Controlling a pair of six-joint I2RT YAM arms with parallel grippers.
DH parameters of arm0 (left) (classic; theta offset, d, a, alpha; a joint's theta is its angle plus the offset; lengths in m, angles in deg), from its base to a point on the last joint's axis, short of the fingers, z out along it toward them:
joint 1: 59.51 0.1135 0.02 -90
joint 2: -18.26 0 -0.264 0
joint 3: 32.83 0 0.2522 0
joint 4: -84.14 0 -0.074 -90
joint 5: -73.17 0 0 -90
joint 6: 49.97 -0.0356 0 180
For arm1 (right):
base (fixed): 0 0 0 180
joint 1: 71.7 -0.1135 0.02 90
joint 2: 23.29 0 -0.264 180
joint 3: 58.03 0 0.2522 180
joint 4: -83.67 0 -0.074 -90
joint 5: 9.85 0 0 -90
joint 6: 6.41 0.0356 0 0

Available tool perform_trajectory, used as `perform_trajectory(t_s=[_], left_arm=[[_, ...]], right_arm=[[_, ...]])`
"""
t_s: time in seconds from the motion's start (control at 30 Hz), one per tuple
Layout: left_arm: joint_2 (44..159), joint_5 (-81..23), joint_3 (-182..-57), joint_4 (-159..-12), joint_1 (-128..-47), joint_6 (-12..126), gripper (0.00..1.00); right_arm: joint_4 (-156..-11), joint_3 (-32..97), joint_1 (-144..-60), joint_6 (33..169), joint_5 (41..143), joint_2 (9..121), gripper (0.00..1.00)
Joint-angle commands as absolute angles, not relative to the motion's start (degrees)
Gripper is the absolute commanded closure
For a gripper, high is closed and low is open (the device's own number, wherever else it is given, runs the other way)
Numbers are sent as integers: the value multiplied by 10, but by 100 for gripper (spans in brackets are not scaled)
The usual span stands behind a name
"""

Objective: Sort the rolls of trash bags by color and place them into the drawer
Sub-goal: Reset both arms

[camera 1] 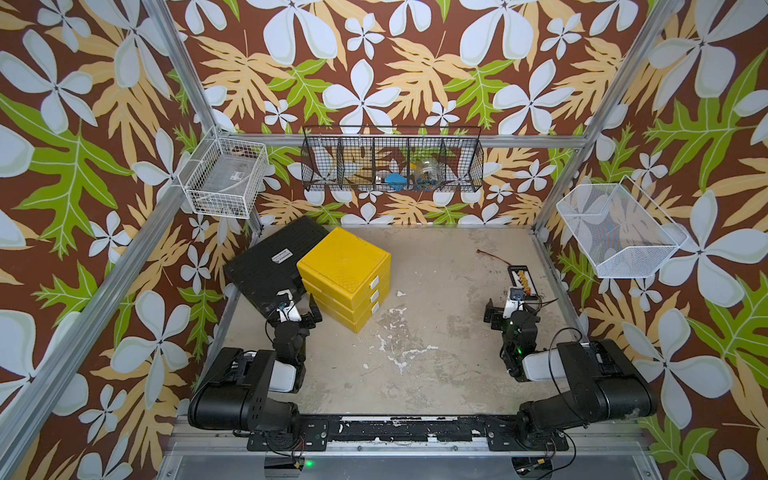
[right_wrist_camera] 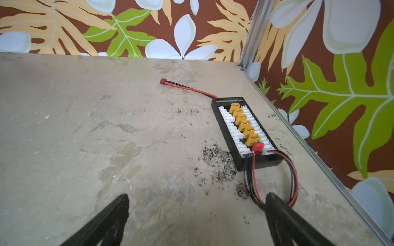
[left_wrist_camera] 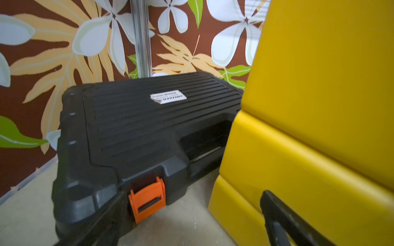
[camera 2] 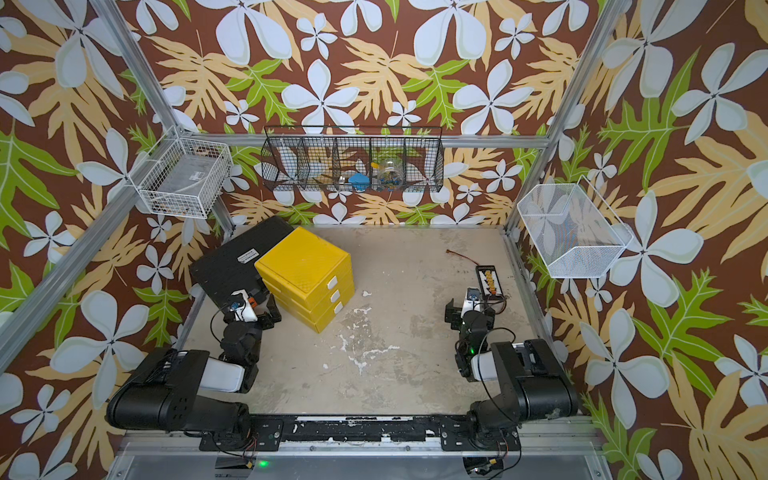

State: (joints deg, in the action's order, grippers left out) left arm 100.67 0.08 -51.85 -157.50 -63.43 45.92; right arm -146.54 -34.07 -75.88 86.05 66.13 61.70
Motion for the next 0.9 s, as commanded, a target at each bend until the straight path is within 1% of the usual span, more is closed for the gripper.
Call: perform_trajectory(t_s=[0.0, 0.2, 0.43, 0.67, 0.77, 0.87], left_arm=[[1008, 3, -547, -1562, -636, 459, 0], [1018, -8, -556, -1558, -637, 451, 0], [1013, -9, -551, -1564, -638, 451, 0], [1014, -9, -551, -1564, -638, 451, 0], [1016, -8, -554, -1562, -638, 451, 0], [1015, -8, -553, -1561, -638, 451, 0]], right_arm=[[-1550, -341, -760, 853, 672, 613, 0], [-1529, -327, -756, 857, 680, 621, 0], [-1557, -347, -765, 849, 668, 611, 0], [-1549, -339, -767, 845, 674, 616, 0], [-1509, -317, -732, 862, 747, 621, 0], [-1520, -321, -732, 859, 746, 621, 0]])
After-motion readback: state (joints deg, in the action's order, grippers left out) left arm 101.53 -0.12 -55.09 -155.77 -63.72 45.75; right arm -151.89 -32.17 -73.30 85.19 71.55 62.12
